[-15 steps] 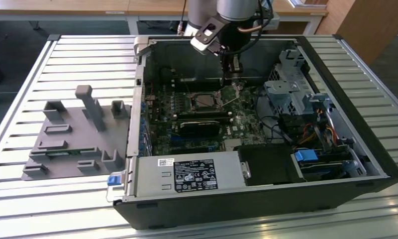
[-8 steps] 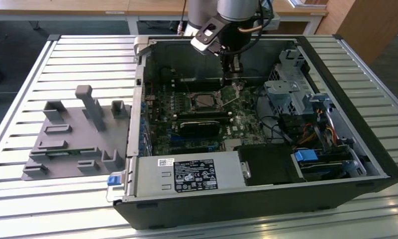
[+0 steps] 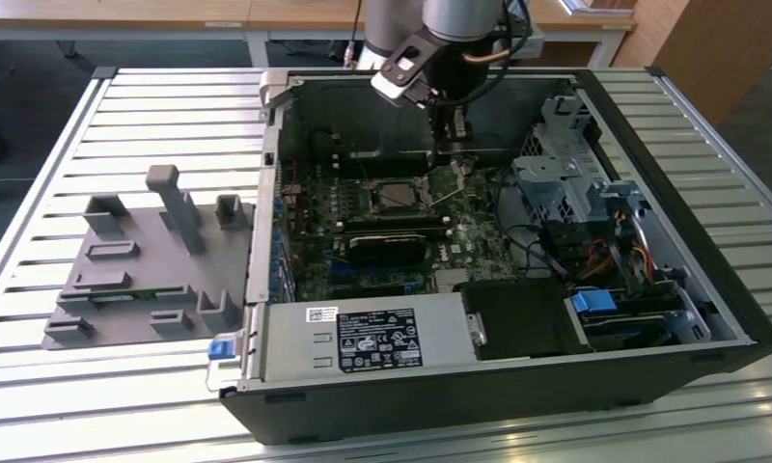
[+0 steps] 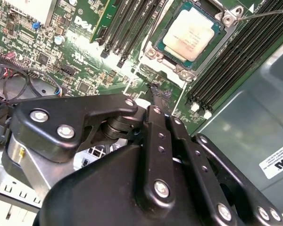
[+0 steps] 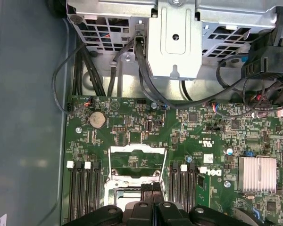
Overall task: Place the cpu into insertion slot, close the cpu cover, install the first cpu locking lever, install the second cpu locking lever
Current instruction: 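Close the cpu cover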
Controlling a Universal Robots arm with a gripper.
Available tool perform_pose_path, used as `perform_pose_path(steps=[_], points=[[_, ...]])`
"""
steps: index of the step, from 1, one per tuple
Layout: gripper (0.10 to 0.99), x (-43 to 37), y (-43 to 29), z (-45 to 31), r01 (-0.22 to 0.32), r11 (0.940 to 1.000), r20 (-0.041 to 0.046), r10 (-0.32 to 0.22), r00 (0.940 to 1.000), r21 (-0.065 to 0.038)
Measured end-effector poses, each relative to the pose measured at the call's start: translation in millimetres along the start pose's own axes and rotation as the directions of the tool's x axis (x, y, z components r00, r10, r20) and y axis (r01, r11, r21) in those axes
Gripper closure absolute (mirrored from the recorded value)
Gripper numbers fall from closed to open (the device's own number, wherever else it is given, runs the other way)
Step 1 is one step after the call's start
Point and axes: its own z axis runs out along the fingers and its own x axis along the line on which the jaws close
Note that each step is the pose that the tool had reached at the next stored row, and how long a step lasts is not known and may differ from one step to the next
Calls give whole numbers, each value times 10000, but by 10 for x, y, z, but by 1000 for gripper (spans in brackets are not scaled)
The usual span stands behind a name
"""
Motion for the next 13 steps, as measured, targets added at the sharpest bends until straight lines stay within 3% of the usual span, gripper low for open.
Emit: perform_pose_path(steps=[5, 13], points=[[980, 0, 45, 10, 1, 10000, -2, -1, 10000, 15], [980, 8, 180, 66, 6, 9999, 0, -6, 10000, 146]])
